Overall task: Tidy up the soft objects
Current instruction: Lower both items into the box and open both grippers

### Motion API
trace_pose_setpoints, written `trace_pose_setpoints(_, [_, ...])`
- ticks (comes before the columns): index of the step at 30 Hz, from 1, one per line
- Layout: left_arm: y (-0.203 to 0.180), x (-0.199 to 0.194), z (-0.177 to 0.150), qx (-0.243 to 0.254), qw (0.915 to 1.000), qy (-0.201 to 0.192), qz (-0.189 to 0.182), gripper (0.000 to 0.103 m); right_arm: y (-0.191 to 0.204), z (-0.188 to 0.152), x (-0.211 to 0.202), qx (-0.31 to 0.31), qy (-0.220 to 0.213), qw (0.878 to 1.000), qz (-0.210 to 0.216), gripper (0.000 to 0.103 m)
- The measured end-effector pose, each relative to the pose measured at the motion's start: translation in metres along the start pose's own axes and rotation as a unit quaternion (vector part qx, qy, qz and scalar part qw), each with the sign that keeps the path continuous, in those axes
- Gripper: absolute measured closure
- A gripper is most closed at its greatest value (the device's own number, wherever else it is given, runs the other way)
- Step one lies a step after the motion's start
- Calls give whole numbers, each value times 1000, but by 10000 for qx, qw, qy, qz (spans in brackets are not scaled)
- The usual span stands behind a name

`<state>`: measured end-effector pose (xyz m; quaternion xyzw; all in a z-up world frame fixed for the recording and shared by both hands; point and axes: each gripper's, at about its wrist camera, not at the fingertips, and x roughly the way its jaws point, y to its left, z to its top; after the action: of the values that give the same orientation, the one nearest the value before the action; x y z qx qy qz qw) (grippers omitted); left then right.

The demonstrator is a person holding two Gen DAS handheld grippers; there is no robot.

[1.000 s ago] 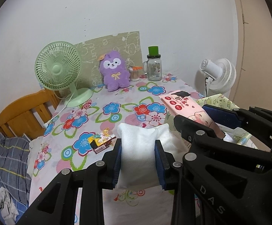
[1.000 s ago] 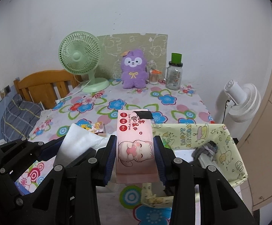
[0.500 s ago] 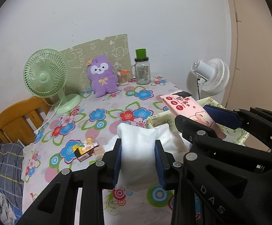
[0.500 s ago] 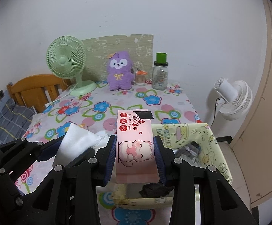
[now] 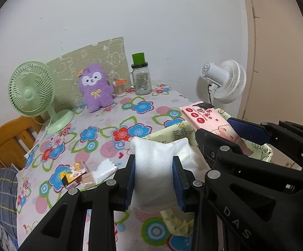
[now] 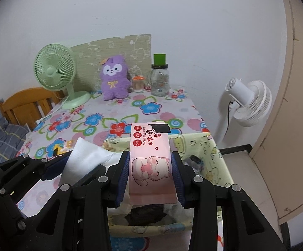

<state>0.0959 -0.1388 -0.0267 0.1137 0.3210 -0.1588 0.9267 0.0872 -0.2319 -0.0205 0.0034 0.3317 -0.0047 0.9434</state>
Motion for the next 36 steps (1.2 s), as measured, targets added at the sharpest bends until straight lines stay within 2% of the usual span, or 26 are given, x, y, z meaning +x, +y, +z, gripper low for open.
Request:
trace_pose_setpoints(8, [-16, 16, 8, 127, 9998, 41, -153, 69, -20, 1, 9, 103, 54, 9998, -157, 61])
trace_pose_setpoints(15, [-25, 30, 10, 268, 9995, 130, -141, 68, -32, -2, 20, 187, 153, 9995, -222, 61])
trace_pose_setpoints(24, [-27, 46, 13, 382, 9988, 298, -39, 59, -43, -4, 32, 263, 282, 9989, -257, 61])
trace_pose_setpoints(27, [-29, 49, 13, 393, 9986, 346, -105, 50, -45, -5, 35, 294, 324, 9987, -266, 61])
trace_pose_setpoints(32, [-32, 53, 14, 453, 9981, 383, -153, 30, -49, -6, 38, 343, 375, 9983, -292, 60])
trace_pose_setpoints(36, [-31, 55, 14, 418, 9983, 398, -75, 24, -51, -7, 39, 389, 412, 9979, -298, 60])
